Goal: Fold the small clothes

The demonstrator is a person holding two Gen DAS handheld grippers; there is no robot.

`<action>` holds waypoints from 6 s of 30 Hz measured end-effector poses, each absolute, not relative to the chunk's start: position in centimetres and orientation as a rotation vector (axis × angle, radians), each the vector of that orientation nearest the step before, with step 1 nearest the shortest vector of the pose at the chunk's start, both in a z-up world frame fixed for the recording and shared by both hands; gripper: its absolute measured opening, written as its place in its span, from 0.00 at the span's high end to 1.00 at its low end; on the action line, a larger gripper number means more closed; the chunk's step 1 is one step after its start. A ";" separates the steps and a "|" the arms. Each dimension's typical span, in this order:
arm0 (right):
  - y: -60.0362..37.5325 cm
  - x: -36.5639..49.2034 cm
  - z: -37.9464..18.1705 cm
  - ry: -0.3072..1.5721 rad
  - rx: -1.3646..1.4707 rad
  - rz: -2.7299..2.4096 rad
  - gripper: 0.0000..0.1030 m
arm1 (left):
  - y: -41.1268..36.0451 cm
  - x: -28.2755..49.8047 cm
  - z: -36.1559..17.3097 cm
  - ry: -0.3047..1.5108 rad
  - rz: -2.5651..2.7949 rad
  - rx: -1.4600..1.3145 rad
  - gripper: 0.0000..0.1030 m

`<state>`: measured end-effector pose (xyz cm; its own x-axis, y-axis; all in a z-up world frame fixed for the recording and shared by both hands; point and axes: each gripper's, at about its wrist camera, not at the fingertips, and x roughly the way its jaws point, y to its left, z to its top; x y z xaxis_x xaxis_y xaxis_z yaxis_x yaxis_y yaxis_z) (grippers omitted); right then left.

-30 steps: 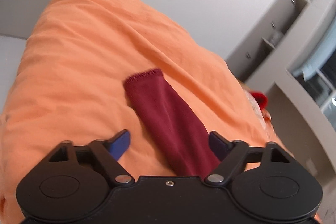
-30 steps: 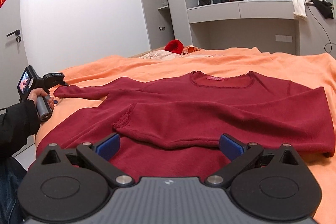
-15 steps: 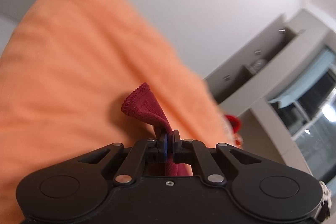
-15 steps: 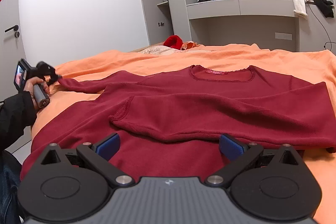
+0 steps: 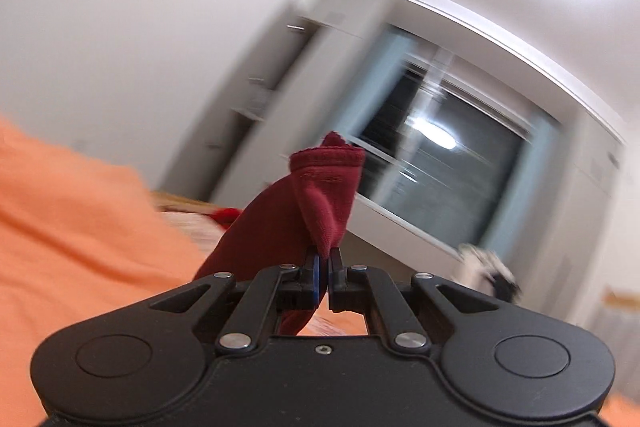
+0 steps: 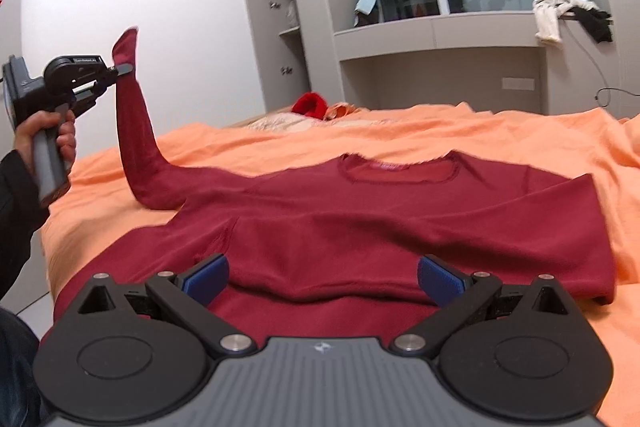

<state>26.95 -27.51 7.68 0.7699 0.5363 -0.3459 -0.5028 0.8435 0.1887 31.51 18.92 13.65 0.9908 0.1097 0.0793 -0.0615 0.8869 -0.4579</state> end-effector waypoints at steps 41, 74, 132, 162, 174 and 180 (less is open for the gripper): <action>-30.4 29.3 7.6 0.394 0.047 0.351 0.00 | -0.5 30.8 -0.4 0.484 -0.687 0.192 0.52; -27.1 28.5 6.5 0.492 0.015 0.546 0.96 | 18.9 39.2 0.2 0.438 0.186 -0.676 0.95; -31.2 13.9 5.2 0.295 -0.188 0.436 0.00 | 14.9 26.9 2.4 0.273 0.205 -0.562 0.01; -21.6 6.2 -7.8 0.098 -1.317 0.244 0.75 | 9.3 12.2 0.1 0.287 0.092 -0.309 0.01; -25.3 8.2 5.7 0.202 -0.554 0.370 0.91 | 3.9 8.6 0.1 0.171 -0.232 -0.070 0.01; -27.4 11.2 10.3 0.235 -0.314 0.457 0.91 | -1.8 7.4 -1.2 0.156 -0.330 0.163 0.01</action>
<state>11.18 -27.43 10.33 0.8718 0.3945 -0.2903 -0.4660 0.8506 -0.2435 7.36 -1.84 -1.25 0.9342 -0.3090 -0.1786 0.3341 0.9331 0.1331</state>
